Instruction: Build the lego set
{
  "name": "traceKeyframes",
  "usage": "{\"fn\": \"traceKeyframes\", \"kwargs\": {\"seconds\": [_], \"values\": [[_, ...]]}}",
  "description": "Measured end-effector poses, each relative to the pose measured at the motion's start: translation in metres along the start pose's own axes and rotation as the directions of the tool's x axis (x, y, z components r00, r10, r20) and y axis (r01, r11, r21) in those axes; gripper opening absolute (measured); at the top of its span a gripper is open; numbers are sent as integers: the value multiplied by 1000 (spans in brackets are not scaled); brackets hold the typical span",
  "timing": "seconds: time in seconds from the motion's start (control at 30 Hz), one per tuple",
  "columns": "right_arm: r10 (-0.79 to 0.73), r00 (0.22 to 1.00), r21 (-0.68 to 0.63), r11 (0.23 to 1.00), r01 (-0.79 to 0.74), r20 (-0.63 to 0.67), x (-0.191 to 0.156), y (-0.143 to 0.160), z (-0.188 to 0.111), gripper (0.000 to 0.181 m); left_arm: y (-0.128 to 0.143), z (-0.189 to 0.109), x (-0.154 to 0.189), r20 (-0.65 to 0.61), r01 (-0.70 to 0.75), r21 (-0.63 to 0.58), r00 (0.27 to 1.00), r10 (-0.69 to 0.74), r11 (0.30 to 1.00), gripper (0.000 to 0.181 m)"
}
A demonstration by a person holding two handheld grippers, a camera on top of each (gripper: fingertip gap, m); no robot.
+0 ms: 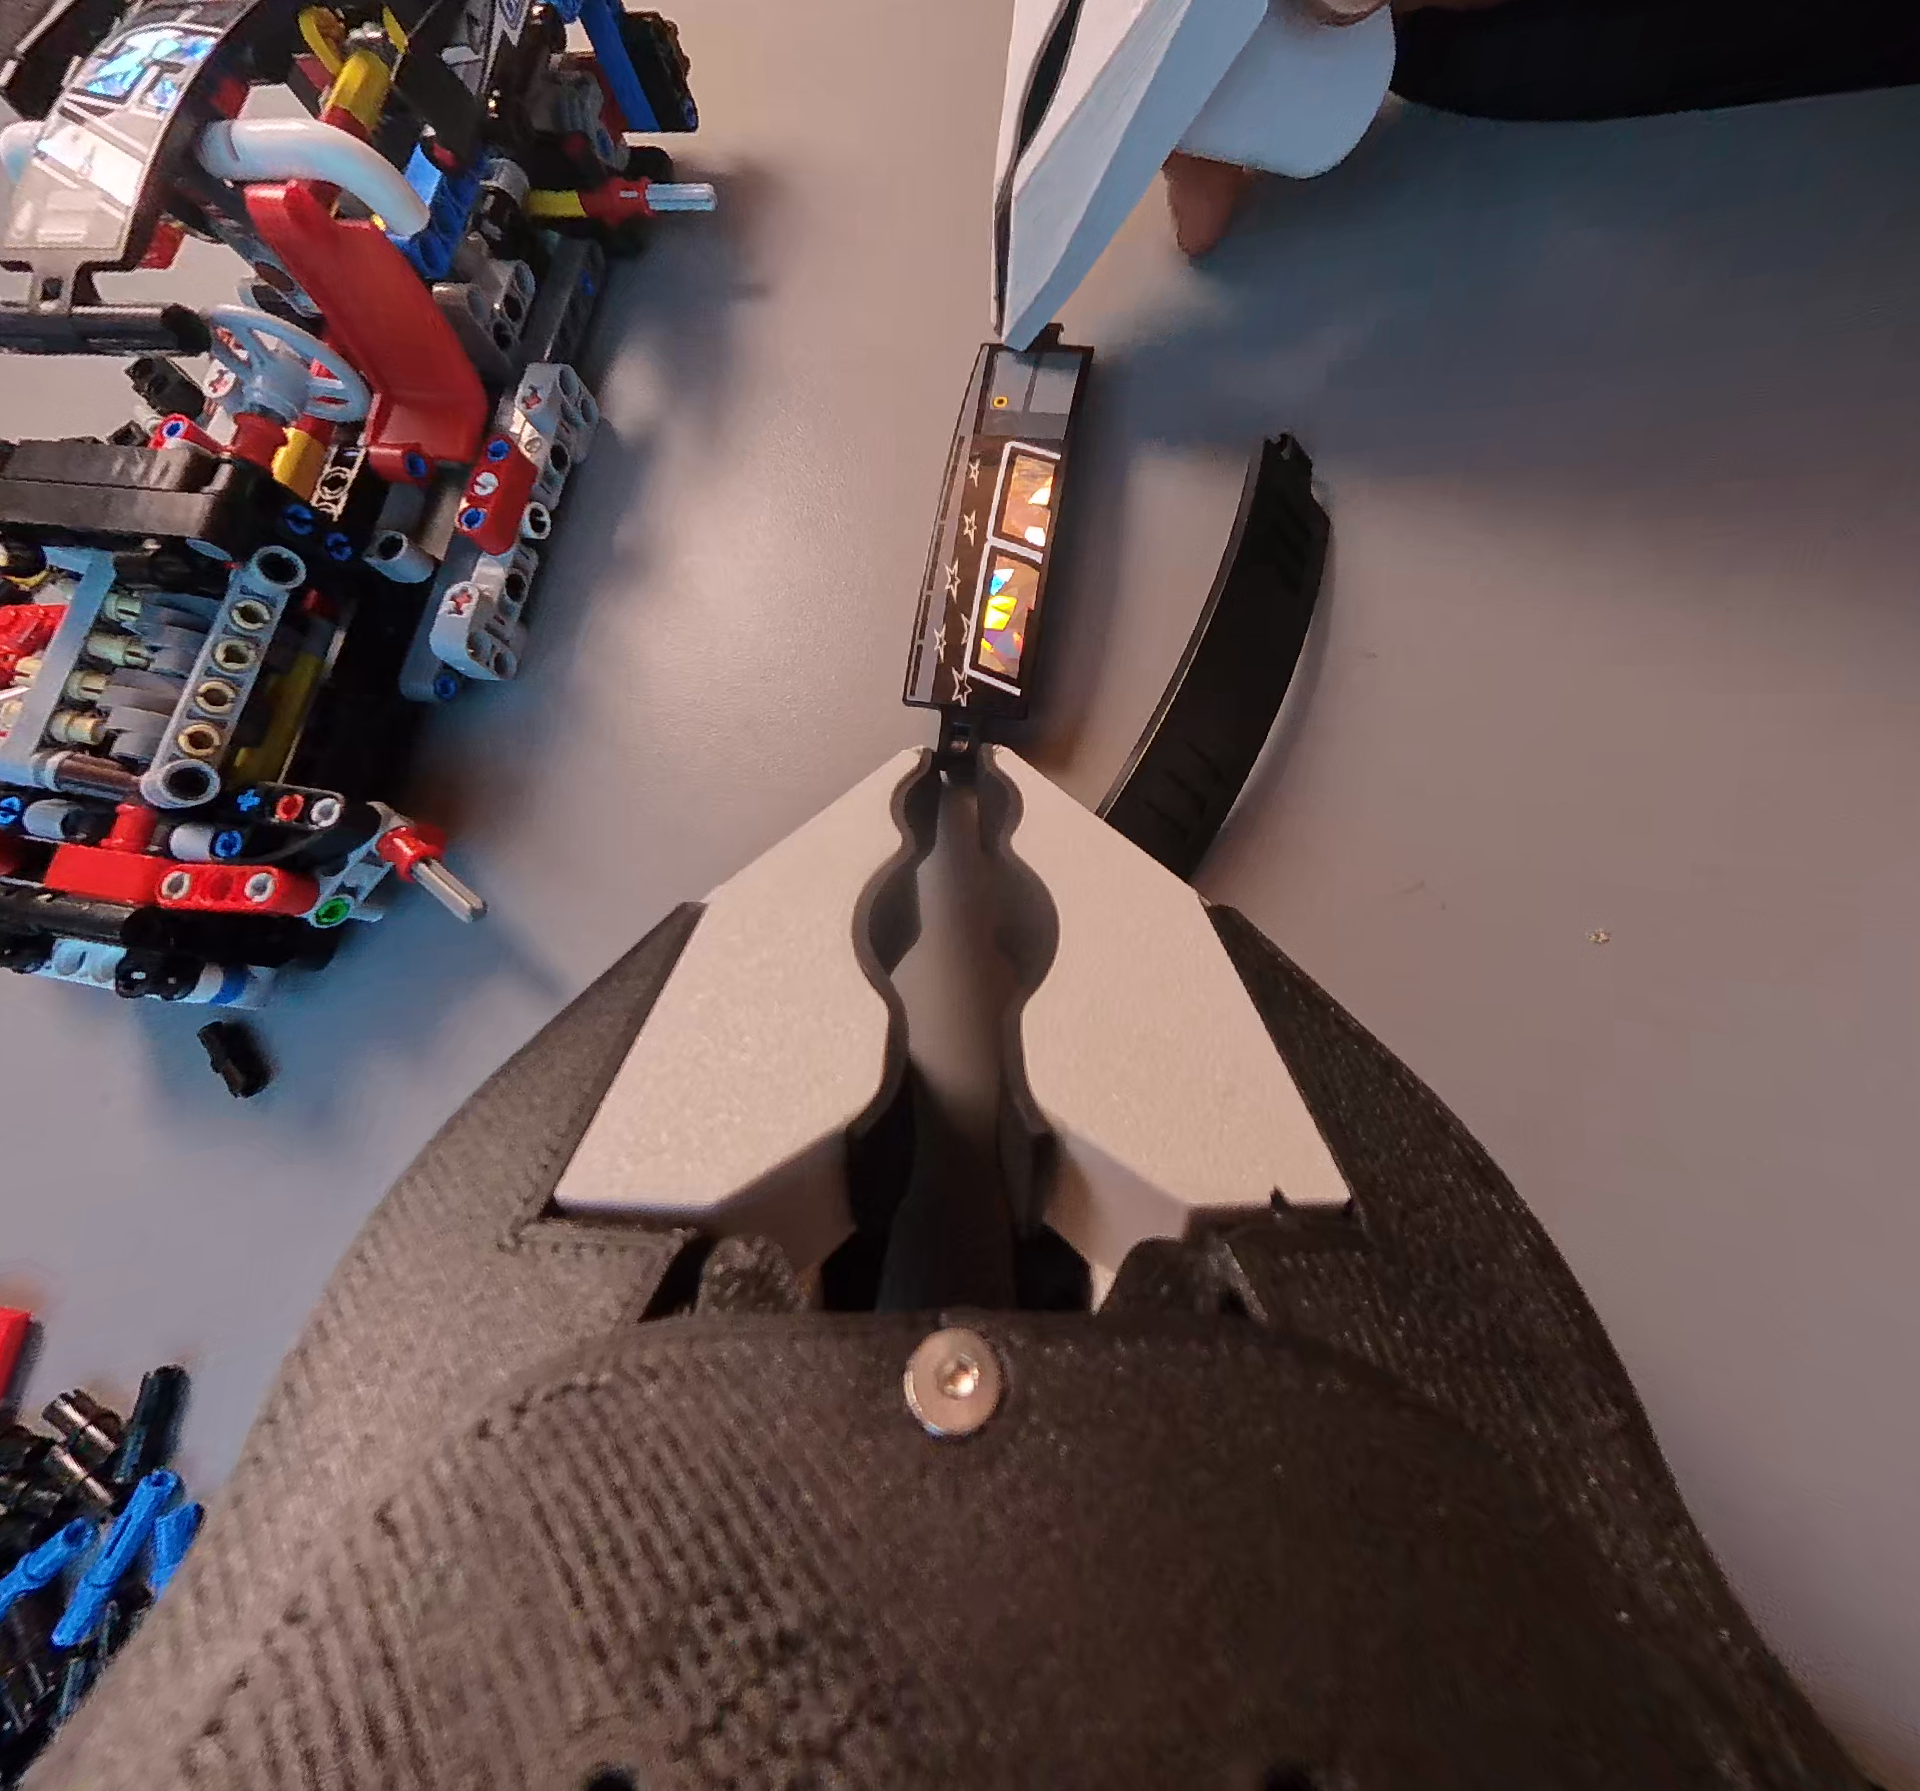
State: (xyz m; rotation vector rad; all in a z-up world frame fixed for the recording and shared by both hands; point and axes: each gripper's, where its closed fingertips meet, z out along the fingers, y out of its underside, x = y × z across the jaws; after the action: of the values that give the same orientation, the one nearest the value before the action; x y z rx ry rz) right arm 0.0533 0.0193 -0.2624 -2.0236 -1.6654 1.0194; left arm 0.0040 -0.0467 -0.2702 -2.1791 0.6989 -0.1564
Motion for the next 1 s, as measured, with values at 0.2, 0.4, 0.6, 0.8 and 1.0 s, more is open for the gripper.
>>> {"fn": "traceKeyframes", "kwargs": {"seconds": [0.2, 0.4, 0.6, 0.8, 1.0], "values": [[-13, 999, 86, 996, 9, 49, -10, -19, -10, 0, 0, 0, 0, -3, -2, 2, 1000, 2, 1000, 4], [-184, 980, 22, 983, 182, 78, -40, -28, 17, 0, -1, 0, 0, -1, -25, 9, 1000, 25, 1000, 5], [-288, 956, 10, 958, 288, 62, -19, -29, -1, 0, -2, -1, -3, 5, -139, 47, 990, 138, 989, 5], [-380, 820, -54, 895, 442, 428, -38, -30, 7, 35, -22, -7, -12, 126, -388, 128, 919, 373, 913, 5], [-343, 678, -81, 856, 511, 650, -55, -19, 10, 7, -31, -19, -22, 314, -549, 87, 807, 500, 831, 5]]}}
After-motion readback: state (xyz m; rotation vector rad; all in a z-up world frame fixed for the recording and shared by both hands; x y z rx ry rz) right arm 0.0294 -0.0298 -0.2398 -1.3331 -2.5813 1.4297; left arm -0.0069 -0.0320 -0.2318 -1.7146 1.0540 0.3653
